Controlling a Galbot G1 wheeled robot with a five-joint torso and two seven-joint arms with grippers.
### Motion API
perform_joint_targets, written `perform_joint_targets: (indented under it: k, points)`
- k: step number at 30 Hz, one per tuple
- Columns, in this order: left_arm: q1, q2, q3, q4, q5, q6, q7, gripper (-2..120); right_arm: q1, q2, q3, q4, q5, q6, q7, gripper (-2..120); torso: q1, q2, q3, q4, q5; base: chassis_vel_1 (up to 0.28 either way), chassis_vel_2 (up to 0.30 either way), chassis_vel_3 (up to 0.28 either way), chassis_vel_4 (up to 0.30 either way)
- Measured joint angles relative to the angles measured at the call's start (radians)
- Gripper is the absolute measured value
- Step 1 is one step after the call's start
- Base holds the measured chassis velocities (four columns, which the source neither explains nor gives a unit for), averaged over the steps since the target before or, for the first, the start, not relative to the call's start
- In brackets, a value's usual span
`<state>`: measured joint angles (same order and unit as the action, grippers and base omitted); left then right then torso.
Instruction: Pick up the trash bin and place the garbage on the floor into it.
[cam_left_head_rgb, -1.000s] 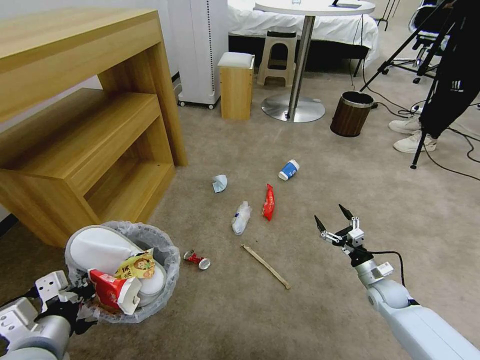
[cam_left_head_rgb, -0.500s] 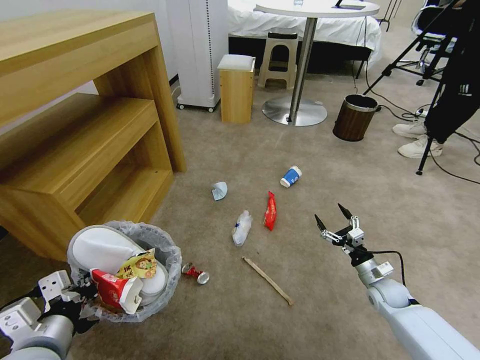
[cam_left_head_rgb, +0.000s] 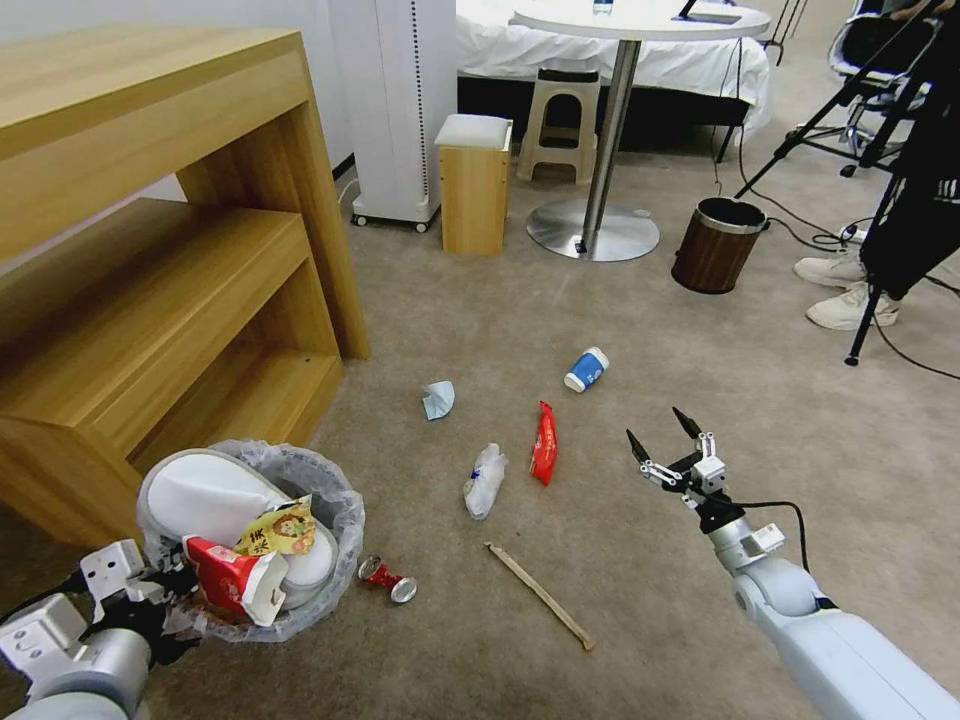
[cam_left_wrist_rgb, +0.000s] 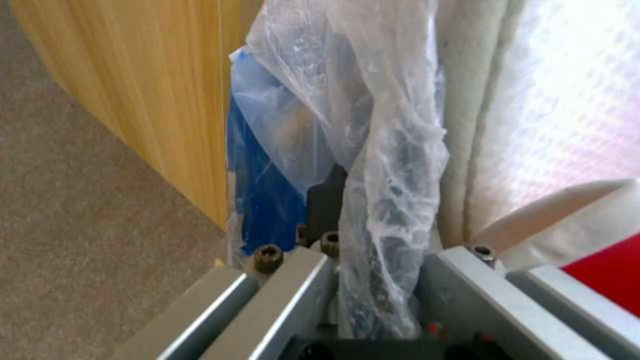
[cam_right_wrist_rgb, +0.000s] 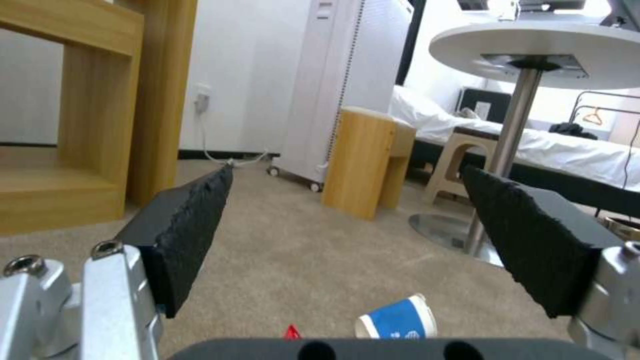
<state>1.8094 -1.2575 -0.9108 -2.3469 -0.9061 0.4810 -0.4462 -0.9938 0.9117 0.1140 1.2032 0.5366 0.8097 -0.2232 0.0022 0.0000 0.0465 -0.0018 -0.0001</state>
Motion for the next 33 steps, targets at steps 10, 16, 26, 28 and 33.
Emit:
perform_joint_targets:
  k: [10,16,26,28,33]
  points:
    - [0.018,0.004,-0.02,-0.016,-0.002,-0.003,0.001,0,-0.005,-0.006,-0.009,0.018,0.012,0.001,-0.016,94,0.0,0.0,0.0,-0.0001,0.0001,-0.005,0.004,0.001,-0.003]
    - [0.029,0.007,-0.056,-0.02,-0.003,-0.002,0.005,0,0.022,-0.007,-0.037,0.01,0.024,0.001,-0.012,97,0.0,0.0,0.0,0.0002,-0.0001,0.0,0.0,0.0,0.0]
    - [0.044,0.005,-0.089,-0.023,-0.006,-0.008,0.015,0,0.019,-0.002,-0.061,-0.012,-0.018,0.001,0.026,99,0.0,0.0,0.0,-0.0001,0.0002,0.0,0.0,0.0,0.0]
    - [0.045,-0.003,-0.068,-0.023,0.011,-0.01,0.015,0,0.006,-0.003,-0.057,-0.011,-0.024,0.001,0.027,99,0.0,0.0,0.0,0.0,0.0001,0.0,0.0,0.0,0.0]
    - [0.043,-0.01,-0.042,-0.023,0.025,-0.01,0.012,0,-0.001,-0.011,-0.052,-0.001,-0.024,0.001,0.027,100,0.0,0.0,0.0,0.0002,0.0002,0.0,0.0,0.0,0.0]
